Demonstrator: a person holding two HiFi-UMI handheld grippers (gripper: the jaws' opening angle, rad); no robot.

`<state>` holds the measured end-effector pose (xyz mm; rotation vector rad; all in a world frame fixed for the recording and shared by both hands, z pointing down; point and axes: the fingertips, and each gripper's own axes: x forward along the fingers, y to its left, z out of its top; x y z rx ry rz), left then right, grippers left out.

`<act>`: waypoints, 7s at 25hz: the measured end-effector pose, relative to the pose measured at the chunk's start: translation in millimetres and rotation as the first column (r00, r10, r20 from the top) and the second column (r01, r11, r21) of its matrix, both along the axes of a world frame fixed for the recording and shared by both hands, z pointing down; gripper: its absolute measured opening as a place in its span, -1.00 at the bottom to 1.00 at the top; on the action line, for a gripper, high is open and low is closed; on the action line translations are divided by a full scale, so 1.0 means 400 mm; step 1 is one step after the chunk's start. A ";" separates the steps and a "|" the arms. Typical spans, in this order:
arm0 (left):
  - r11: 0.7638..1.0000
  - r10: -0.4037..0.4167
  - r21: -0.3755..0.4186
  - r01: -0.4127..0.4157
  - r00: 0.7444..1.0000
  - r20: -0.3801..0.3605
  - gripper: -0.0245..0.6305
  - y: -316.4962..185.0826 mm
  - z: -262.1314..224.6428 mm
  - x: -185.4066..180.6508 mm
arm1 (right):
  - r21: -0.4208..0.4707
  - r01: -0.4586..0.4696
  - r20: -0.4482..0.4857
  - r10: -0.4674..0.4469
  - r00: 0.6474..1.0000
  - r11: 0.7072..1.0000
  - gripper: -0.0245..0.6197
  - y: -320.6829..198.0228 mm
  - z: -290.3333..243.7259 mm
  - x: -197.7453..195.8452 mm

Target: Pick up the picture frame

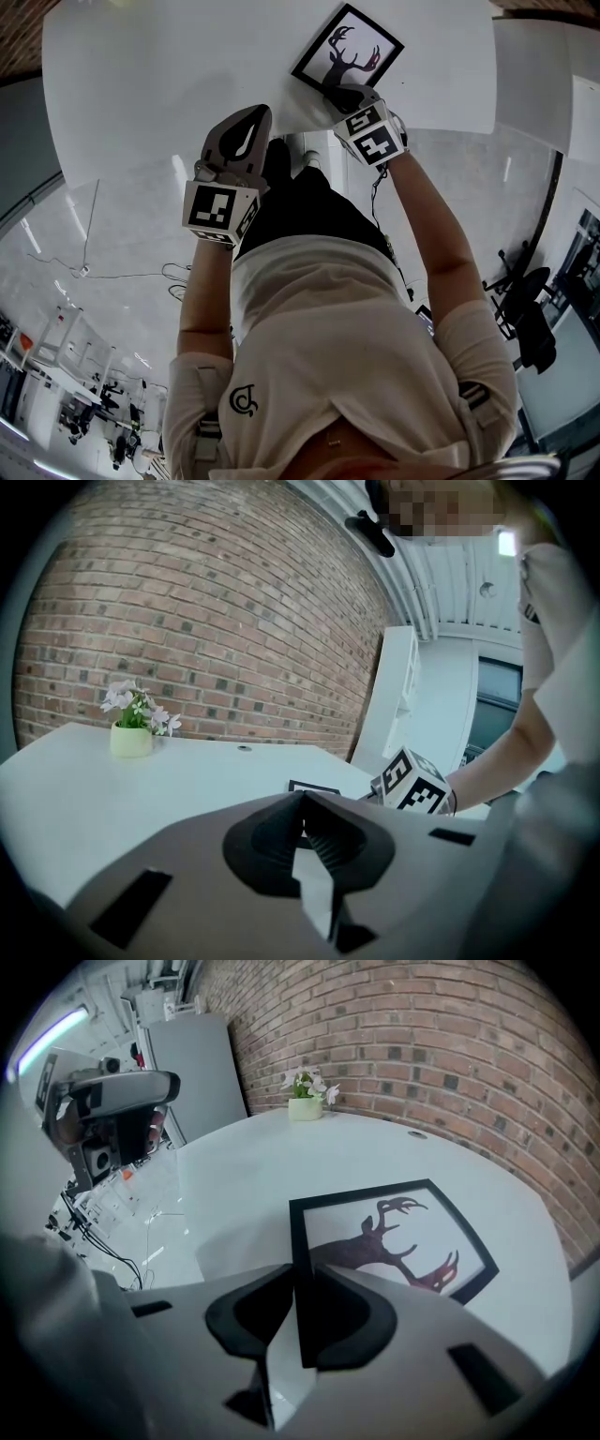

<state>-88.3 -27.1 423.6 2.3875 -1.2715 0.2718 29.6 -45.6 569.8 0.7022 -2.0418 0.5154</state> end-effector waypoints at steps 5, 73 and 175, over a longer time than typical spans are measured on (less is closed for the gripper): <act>1.000 -0.015 -0.004 0.015 1.000 0.007 -0.89 0.032 0.011 0.012 | -0.001 0.048 0.013 -0.048 0.999 0.999 -0.69 0.046 0.002 0.003; 0.717 -0.174 -0.625 -0.308 0.790 -0.588 -0.35 0.170 0.418 0.263 | -0.069 0.532 0.039 -0.530 0.847 0.844 -0.70 0.310 0.017 0.052; 0.813 -0.200 0.548 0.195 0.978 -0.051 -0.76 -0.271 -0.592 -0.318 | 0.671 -0.464 0.524 0.073 0.849 0.578 -0.91 -0.266 -0.869 -0.187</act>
